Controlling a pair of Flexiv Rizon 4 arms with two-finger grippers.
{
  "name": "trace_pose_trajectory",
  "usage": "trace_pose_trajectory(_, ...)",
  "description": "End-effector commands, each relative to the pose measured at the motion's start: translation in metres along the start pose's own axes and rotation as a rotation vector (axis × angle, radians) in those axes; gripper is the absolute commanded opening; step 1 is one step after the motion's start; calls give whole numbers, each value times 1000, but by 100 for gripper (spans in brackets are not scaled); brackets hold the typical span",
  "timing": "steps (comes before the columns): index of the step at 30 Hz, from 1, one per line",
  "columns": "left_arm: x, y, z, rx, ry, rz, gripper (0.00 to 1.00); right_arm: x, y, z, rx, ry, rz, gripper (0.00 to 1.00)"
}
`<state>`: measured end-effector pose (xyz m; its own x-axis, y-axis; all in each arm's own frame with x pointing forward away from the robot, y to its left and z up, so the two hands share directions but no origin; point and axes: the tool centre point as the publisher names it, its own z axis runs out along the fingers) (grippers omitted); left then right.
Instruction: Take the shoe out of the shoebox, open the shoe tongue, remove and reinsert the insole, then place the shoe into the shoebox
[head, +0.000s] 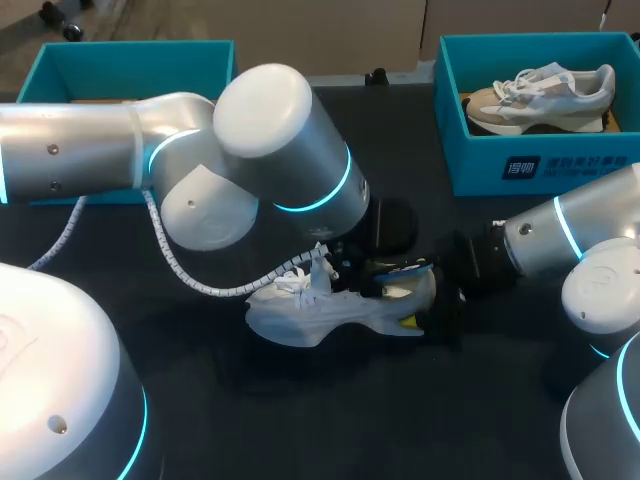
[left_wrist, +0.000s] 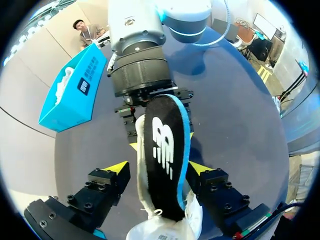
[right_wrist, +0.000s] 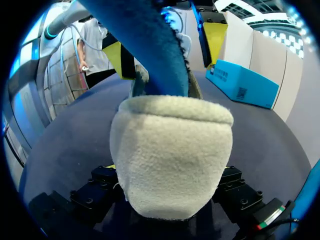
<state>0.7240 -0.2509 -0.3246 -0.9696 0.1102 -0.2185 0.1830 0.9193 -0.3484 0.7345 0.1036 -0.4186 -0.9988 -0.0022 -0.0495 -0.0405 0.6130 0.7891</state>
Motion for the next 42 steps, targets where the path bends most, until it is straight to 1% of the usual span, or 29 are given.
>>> trace_pose_trajectory(1, 2, 0, 7, 10, 3, 3, 65, 0, 1, 1, 3, -2, -1, 0)
trace_pose_trajectory(3, 2, 1, 7, 13, 8, 2, 61, 0, 1, 1, 3, -2, -1, 0)
trace_pose_trajectory(4, 2, 1, 7, 13, 10, 1, 57, 0, 1, 1, 3, -2, -1, 0)
trace_pose_trajectory(5, 2, 1, 7, 14, 12, 0, 49, 0, 1, 1, 3, -2, -1, 0)
trace_pose_trajectory(6, 3, 1, 7, 14, 14, 0, 48, 0, 1, 1, 3, -2, -1, 0)
trace_pose_trajectory(7, 3, 1, 7, 14, 15, 0, 42, 0, 1, 1, 3, -2, -1, 0)
trace_pose_trajectory(8, 3, 1, 7, 14, 17, 0, 39, 0, 1, 1, 3, -2, -1, 0)
trace_pose_trajectory(11, 3, 0, 7, 15, 18, 0, 19, 0, 1, 1, 3, -2, -1, 0)
trace_pose_trajectory(12, 3, 0, 7, 15, 18, 0, 7, 0, 1, 1, 3, -2, -1, 0)
trace_pose_trajectory(13, 3, 0, 7, 15, 18, 0, 0, 0, 1, 1, 3, -2, -1, 0)
trace_pose_trajectory(17, 3, -3, 5, 21, 22, 6, 0, 0, 1, 1, 3, -2, -1, 0)
trace_pose_trajectory(23, 1, -6, -11, 63, 66, -5, 0, 0, 1, 1, 3, -2, -1, 0)
trace_pose_trajectory(27, -6, -13, -24, 96, 96, -15, 0, 0, 1, 1, 3, -2, -1, 0)
trace_pose_trajectory(31, -8, -24, -37, 119, 107, -20, 0, 0, 1, 1, 3, -2, -1, 0)
trace_pose_trajectory(35, -8, -35, -52, 157, 143, -33, 0, 0, 1, 1, 3, -2, -1, 0)
trace_pose_trajectory(39, -10, -47, -71, 188, 160, -42, 0, 0, 1, 1, 3, -2, -1, 0)
trace_pose_trajectory(42, -15, -59, -89, 221, 169, -55, 0, 0, 1, 1, 3, -2, -1, 0)
